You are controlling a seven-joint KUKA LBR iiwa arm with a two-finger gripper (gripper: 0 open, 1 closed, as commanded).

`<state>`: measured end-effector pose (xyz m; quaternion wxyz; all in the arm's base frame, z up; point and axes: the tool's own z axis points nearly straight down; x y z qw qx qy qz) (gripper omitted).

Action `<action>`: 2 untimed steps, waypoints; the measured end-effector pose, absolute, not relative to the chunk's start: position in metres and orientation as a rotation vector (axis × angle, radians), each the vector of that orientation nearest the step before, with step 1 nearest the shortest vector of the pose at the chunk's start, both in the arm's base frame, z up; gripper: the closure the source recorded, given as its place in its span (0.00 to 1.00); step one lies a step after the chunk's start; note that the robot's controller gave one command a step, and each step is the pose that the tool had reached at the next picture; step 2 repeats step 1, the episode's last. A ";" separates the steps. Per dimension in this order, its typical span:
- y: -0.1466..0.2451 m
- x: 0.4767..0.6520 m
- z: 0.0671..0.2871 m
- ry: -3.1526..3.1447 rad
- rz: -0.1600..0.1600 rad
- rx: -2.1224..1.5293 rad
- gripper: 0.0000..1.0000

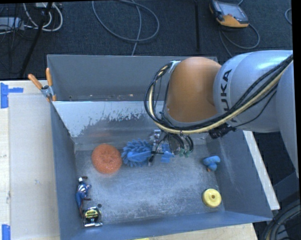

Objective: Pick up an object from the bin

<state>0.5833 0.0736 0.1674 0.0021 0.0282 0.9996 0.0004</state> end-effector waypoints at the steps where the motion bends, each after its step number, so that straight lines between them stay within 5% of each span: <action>1: 0.069 0.581 0.204 3.149 -0.001 0.061 1.00; 2: 0.069 0.581 0.204 3.149 -0.001 0.061 1.00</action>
Offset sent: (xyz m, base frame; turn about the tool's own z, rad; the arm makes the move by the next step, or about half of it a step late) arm 0.0069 0.0119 0.1564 -0.0666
